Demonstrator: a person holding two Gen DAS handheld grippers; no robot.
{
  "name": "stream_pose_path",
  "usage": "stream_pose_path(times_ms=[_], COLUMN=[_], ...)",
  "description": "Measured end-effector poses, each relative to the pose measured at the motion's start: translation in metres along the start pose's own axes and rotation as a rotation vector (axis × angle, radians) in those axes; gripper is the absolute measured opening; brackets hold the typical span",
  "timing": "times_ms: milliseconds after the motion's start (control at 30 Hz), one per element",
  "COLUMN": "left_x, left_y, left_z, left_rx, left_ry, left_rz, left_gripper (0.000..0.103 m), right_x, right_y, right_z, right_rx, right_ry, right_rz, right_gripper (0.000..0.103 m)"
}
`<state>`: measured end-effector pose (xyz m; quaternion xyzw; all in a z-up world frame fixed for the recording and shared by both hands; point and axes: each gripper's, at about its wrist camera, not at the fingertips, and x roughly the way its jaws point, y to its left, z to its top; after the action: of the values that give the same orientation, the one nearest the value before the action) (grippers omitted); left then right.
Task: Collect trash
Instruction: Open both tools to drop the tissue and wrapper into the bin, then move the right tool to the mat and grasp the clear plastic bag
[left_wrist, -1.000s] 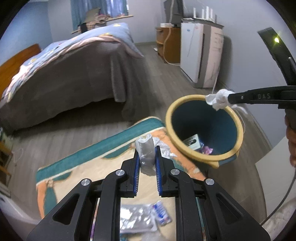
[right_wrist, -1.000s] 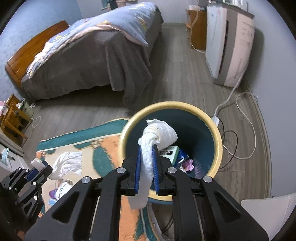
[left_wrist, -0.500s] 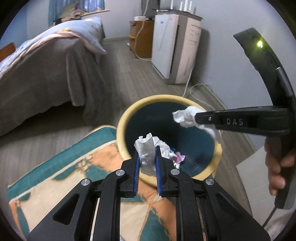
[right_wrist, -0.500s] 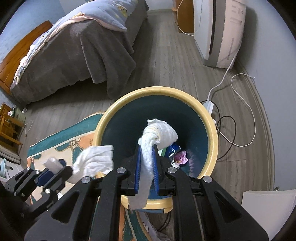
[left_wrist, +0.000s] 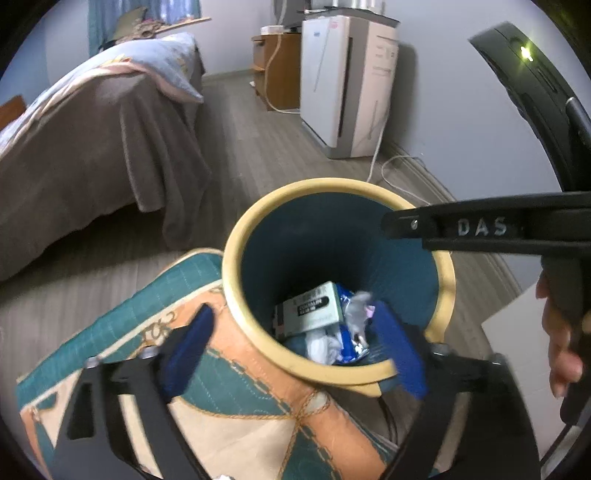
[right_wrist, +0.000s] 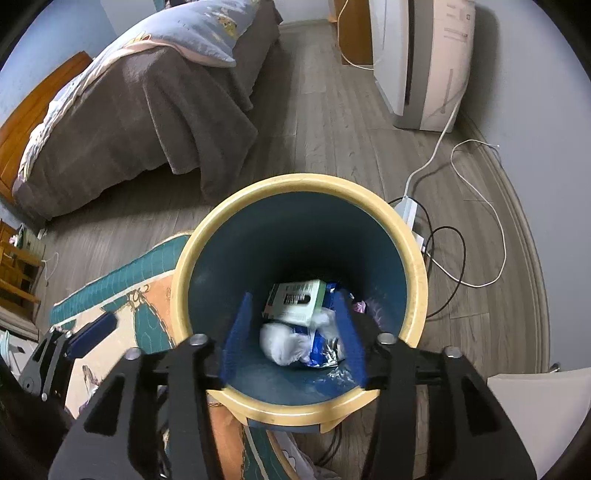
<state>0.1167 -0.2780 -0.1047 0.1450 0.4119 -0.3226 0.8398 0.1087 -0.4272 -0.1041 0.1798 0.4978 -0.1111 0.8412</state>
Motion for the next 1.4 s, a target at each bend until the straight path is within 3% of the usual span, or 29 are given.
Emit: stream_pose_path(times_ms=[67, 133, 200, 467, 733, 867, 1067, 1233, 1400], left_x=[-0.004, -0.01, -0.018, -0.087, -0.171, -0.204, -0.232, -0.245, -0.25], left_y=[0.005, 0.01, 0.015, 0.052, 0.105, 0.123, 0.139, 0.149, 0.163], left_z=[-0.004, -0.008, -0.012, -0.037, -0.081, -0.11, -0.147, -0.175, -0.194], left_rx=[-0.027, -0.042, -0.05, -0.089, -0.182, -0.257, -0.342, -0.36, -0.394], left_ry=[-0.002, 0.003, 0.001, -0.048, -0.05, -0.061, -0.063, -0.082, -0.105], left_rz=[0.013, 0.032, 0.054, 0.173, 0.314, 0.362, 0.402, 0.415, 0.422], left_gripper=[0.095, 0.096, 0.096, 0.097, 0.098, 0.098, 0.098, 0.098, 0.098], right_x=[-0.002, -0.005, -0.011, -0.029, -0.073, -0.08, -0.083, -0.08, -0.071], right_y=[0.0, 0.002, 0.005, 0.032, 0.094, 0.135, 0.179, 0.195, 0.209], right_z=[0.001, 0.002, 0.004, -0.003, -0.044, -0.082, -0.127, -0.146, -0.164], right_rx=[0.004, 0.006, 0.004, -0.067, -0.219, -0.333, -0.426, -0.421, -0.422], right_ry=[-0.006, -0.017, -0.041, -0.057, -0.127, -0.099, -0.07, -0.076, -0.014], right_rz=[-0.009, -0.014, -0.005, -0.021, -0.016, -0.014, 0.01, -0.04, -0.002], right_gripper=[0.069, 0.091, 0.097, 0.097, 0.097, 0.097, 0.097, 0.097, 0.097])
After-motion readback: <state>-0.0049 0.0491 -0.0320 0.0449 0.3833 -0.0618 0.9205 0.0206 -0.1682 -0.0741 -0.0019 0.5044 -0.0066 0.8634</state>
